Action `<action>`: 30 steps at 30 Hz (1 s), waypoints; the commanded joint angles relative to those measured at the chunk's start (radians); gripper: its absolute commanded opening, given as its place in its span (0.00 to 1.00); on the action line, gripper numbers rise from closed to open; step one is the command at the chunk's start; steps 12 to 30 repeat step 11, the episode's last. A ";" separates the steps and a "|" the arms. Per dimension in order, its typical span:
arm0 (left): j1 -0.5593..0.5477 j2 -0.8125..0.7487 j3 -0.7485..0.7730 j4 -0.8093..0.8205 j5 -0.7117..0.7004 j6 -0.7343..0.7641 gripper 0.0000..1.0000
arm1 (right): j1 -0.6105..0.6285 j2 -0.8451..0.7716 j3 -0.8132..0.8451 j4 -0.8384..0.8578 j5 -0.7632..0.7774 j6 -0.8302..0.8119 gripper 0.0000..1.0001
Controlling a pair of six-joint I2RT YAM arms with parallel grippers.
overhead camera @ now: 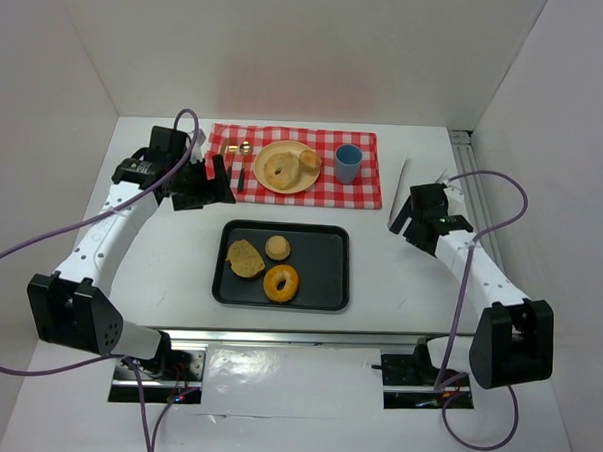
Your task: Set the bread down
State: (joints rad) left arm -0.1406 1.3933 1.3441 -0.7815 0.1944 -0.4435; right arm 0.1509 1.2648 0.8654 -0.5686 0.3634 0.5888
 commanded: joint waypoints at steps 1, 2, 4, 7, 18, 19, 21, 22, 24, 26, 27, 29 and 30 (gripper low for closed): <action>0.004 -0.031 0.009 0.008 0.013 0.025 1.00 | 0.009 -0.021 0.000 -0.022 0.043 0.028 1.00; 0.004 -0.031 0.009 0.008 0.013 0.025 1.00 | 0.009 -0.021 0.000 -0.022 0.043 0.028 1.00; 0.004 -0.040 0.009 0.008 0.013 0.025 1.00 | 0.009 -0.010 0.000 -0.022 0.043 0.038 1.00; 0.004 -0.040 0.009 0.008 0.013 0.025 1.00 | 0.009 -0.010 0.000 -0.031 0.052 0.039 1.00; 0.004 -0.031 0.009 0.008 0.013 0.025 1.00 | 0.009 -0.021 -0.009 -0.020 0.042 0.023 1.00; 0.004 -0.031 0.009 0.008 0.013 0.025 1.00 | 0.009 -0.021 -0.009 -0.020 0.042 0.023 1.00; 0.004 -0.031 0.009 0.008 0.013 0.025 1.00 | 0.009 -0.021 -0.009 -0.020 0.042 0.023 1.00; 0.004 -0.031 0.009 0.008 0.013 0.025 1.00 | 0.009 -0.021 -0.009 -0.020 0.042 0.023 1.00; 0.004 -0.031 0.009 0.008 0.013 0.025 1.00 | 0.009 -0.021 -0.009 -0.020 0.042 0.023 1.00; 0.004 -0.031 0.009 0.008 0.013 0.025 1.00 | 0.009 -0.021 -0.009 -0.020 0.042 0.023 1.00; 0.004 -0.031 0.009 0.008 0.013 0.025 1.00 | 0.009 -0.021 -0.009 -0.020 0.042 0.023 1.00; 0.004 -0.031 0.009 0.008 0.013 0.025 1.00 | 0.009 -0.021 -0.009 -0.020 0.042 0.023 1.00; 0.004 -0.031 0.009 0.008 0.013 0.025 1.00 | 0.009 -0.021 -0.009 -0.020 0.042 0.023 1.00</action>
